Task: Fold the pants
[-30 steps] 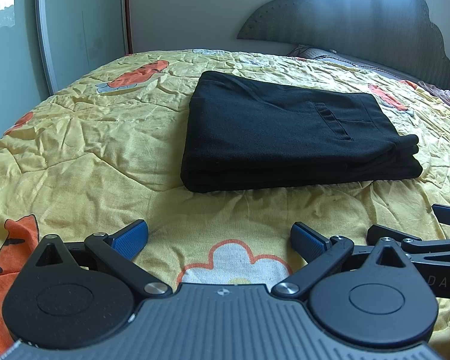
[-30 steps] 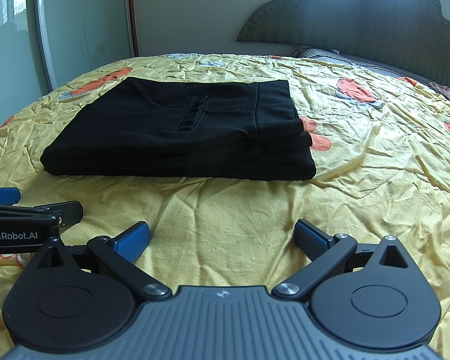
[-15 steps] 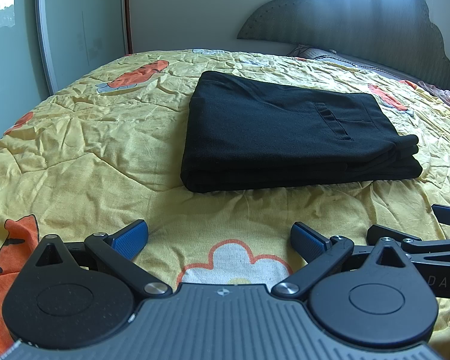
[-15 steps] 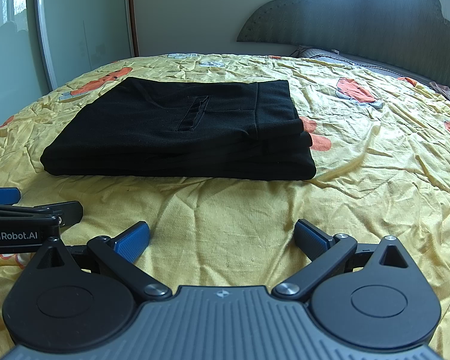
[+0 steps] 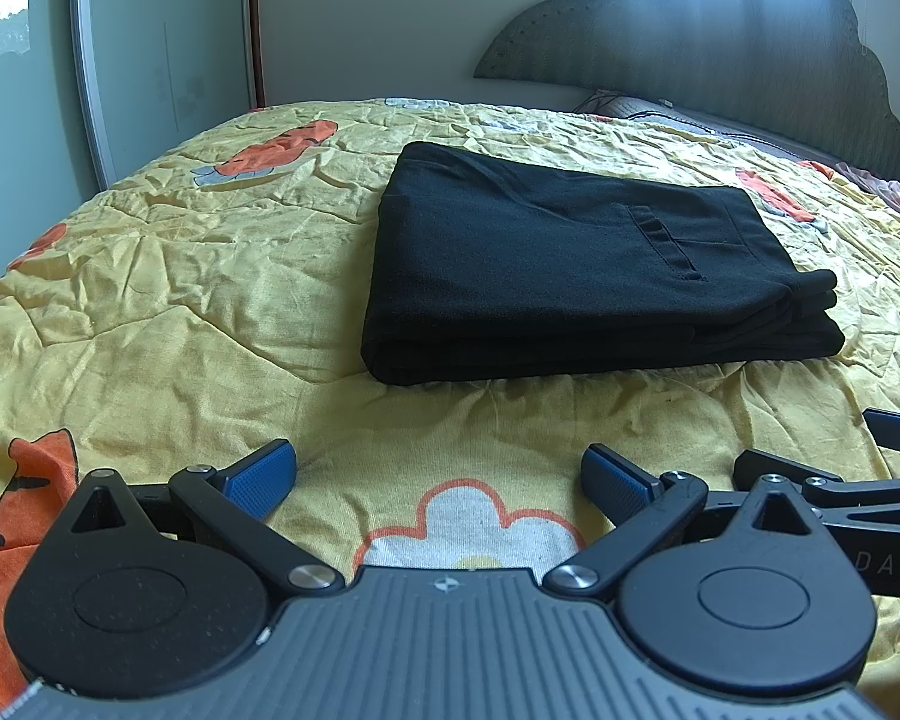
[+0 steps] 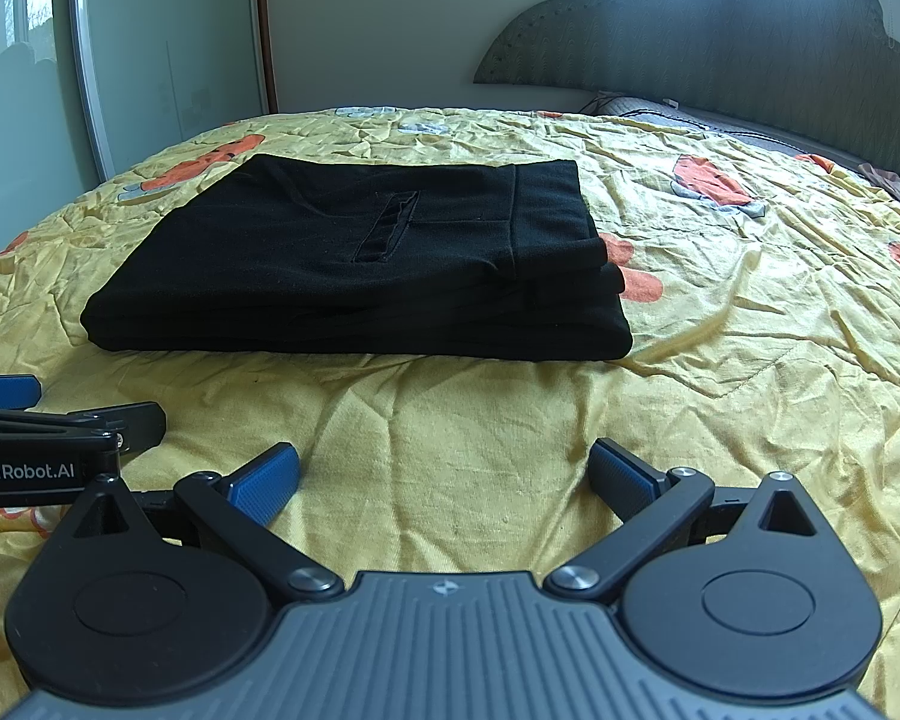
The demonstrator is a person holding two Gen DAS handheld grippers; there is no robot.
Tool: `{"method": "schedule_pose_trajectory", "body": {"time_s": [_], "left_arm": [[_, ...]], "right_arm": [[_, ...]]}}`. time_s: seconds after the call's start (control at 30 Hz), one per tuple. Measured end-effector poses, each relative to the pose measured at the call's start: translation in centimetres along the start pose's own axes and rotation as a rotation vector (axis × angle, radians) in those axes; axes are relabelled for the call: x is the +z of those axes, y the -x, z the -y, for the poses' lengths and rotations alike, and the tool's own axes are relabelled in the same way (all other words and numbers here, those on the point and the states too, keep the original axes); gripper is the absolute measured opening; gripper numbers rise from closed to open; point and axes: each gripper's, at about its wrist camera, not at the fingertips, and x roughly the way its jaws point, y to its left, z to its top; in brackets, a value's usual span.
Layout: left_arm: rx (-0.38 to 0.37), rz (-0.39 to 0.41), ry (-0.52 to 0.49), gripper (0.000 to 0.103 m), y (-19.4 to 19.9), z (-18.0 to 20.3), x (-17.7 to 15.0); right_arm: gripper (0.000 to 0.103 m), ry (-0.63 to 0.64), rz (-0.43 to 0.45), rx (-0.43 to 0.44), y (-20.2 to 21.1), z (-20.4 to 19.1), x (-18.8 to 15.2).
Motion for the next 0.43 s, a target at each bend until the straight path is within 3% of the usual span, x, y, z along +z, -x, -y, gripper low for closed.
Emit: {"method": "schedule_pose_trajectory", "body": {"time_s": [0.43], "left_arm": [[-0.013,0.004,0.008,0.103,-0.01,-0.19,0.04]], "right_arm": [[0.103,0.0,0.0,0.0,0.01,0.03,0.0]]}}
